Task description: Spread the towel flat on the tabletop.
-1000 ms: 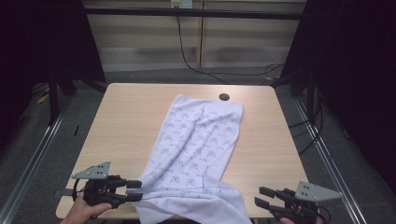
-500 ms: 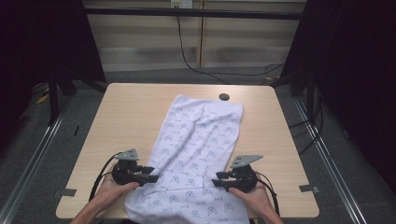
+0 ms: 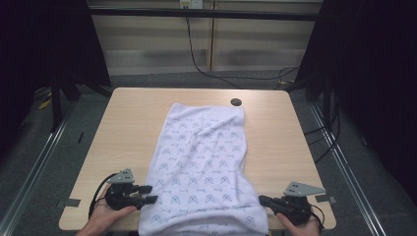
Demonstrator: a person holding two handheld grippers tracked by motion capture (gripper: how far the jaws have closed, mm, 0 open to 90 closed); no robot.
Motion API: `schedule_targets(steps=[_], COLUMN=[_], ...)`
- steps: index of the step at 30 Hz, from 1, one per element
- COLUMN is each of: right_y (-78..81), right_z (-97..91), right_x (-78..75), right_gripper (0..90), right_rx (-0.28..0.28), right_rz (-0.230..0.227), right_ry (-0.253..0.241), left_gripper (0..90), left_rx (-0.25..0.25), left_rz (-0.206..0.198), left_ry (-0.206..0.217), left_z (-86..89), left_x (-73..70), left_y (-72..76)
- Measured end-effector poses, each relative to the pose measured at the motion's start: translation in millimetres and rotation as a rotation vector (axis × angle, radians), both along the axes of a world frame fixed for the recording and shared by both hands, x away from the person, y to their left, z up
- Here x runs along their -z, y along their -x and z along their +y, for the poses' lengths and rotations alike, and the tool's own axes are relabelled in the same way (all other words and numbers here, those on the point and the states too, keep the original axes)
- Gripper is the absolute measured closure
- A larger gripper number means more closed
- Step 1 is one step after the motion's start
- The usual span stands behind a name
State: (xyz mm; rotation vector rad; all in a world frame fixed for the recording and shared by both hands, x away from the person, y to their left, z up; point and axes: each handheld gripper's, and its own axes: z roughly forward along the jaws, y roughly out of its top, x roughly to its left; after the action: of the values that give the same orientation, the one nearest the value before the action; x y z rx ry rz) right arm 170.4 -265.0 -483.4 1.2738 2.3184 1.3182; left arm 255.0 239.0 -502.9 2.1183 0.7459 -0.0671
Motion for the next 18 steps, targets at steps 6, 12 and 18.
schedule_targets(steps=[6,12,18], right_y=[25.6,2.5,-75.1], right_z=[-11.1,-3.0,31.6], right_x=[-3.9,-10.0,-3.2], right_gripper=[84.7,66.2,64.6], right_rx=[0.005,0.013,-0.056], right_rz=[0.028,-0.018,-0.024], right_ry=[0.015,0.003,0.01], left_gripper=[50.0,51.9,53.3], left_rx=[0.044,-0.045,-0.098], left_rz=[0.031,-0.002,-0.032], left_ry=[0.014,0.029,0.009], left_z=[2.6,2.3,-8.4], left_x=[-1.1,-7.5,-6.6], left_y=[11.5,-24.3,-65.3])
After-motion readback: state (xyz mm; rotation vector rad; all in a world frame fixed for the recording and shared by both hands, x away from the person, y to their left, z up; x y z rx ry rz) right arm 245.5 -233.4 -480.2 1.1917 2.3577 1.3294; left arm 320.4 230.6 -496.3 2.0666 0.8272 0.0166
